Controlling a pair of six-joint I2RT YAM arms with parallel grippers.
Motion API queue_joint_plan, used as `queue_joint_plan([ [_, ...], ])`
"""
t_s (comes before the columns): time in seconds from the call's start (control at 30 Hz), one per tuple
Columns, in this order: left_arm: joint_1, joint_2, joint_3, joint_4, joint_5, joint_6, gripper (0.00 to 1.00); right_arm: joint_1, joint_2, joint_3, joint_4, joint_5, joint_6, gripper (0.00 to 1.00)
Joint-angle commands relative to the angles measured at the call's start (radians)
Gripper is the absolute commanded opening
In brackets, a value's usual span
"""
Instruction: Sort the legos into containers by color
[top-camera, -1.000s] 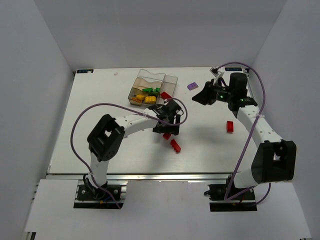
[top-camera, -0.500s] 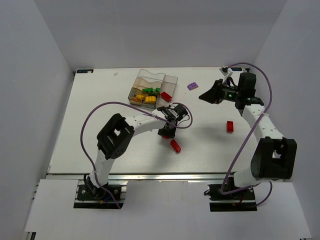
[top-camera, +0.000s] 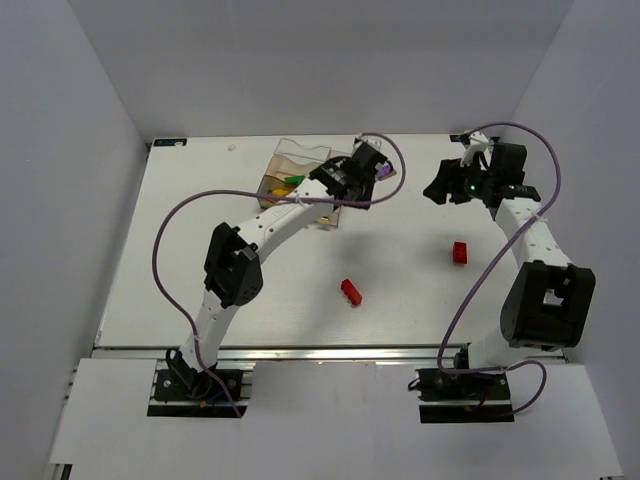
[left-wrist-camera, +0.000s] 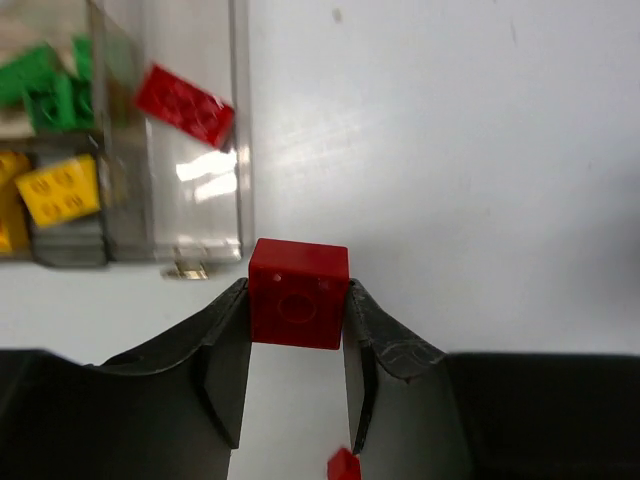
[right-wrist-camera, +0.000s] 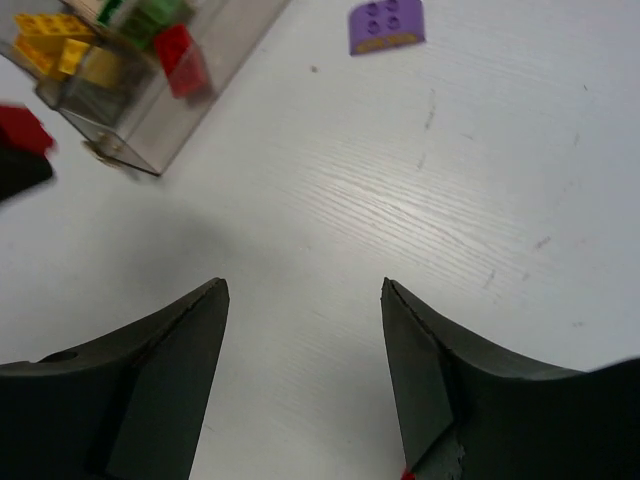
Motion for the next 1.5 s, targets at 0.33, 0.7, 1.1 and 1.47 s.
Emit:
queue_joint_plan([
  [0.33,0.184,0.142,0.14,0.144,-0.023,0.143,0.17,-0.072,0.024,0.027,-0.08,0.047,-0.061,0.69],
  [0.7,0.204,0.172,0.13,0.181,0.057,0.169,0.67,-0.091,0.05,0.046,-0.15,0.087,-0.117,0.88],
  [1.1,0.204,-0.004,-0.032,0.239,0.063,0.18,0.18,-0.088,0.064,0.007,-0.201,0.34,-0.188,0.85],
  [1.47,0.203,-0.634,-0.701,0.435,0.419,0.081,0.66,-0.064,0.098,-0.124,-0.285,0.437,-0.215,0.77],
])
